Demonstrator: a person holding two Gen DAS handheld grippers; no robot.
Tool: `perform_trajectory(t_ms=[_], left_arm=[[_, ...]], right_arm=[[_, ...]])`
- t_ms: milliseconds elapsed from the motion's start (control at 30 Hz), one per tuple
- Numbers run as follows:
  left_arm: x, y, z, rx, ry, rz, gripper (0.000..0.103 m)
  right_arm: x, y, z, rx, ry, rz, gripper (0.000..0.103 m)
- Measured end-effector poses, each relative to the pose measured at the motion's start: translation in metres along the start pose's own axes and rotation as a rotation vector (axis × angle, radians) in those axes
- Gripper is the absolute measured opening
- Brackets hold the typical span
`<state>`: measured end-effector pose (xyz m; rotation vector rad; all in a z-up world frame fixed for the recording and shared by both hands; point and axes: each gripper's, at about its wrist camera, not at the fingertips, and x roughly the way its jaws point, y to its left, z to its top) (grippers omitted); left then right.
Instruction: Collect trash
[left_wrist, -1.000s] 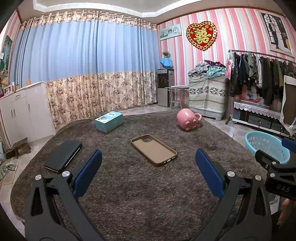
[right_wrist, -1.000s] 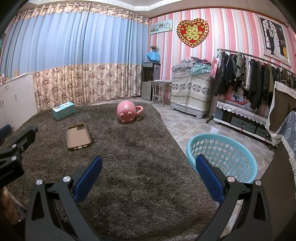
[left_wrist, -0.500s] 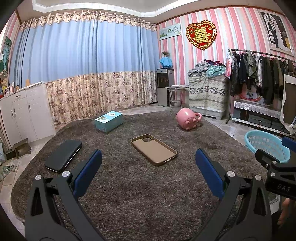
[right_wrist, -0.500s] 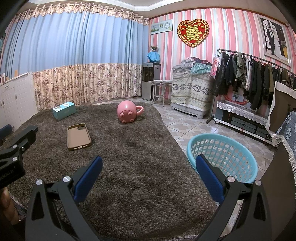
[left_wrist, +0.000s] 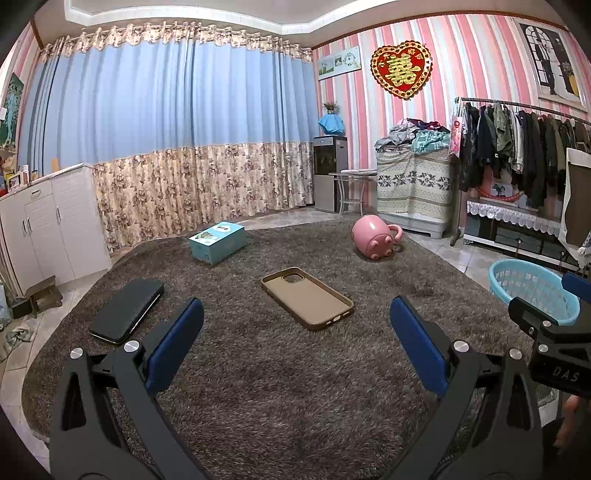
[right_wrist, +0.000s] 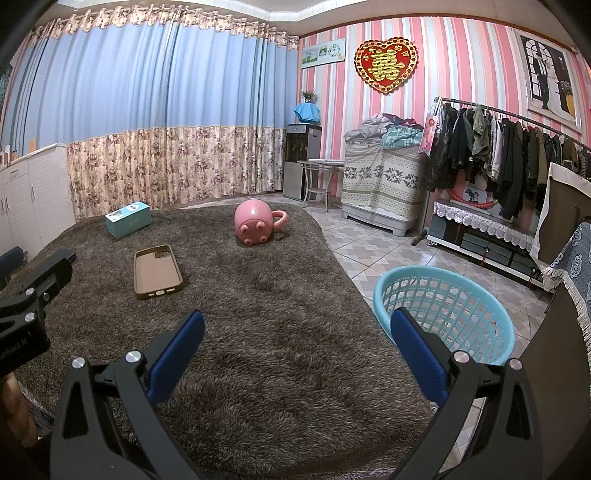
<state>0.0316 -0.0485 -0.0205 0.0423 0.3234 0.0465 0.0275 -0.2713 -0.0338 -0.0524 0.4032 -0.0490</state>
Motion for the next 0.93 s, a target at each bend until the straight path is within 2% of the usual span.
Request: perform_trajectory(t_ms=[633, 933], left_arm=[[-0.001, -0.003, -0.001, 0.003, 0.004, -0.002, 0.098], [0.008, 0.01, 0.001, 0.0, 0.016, -0.008, 0.098]], right_arm=[[0.0, 0.0, 0.001, 0.0, 0.001, 0.0, 0.099], [0.0, 0.0, 0.001, 0.001, 0.001, 0.0, 0.099]])
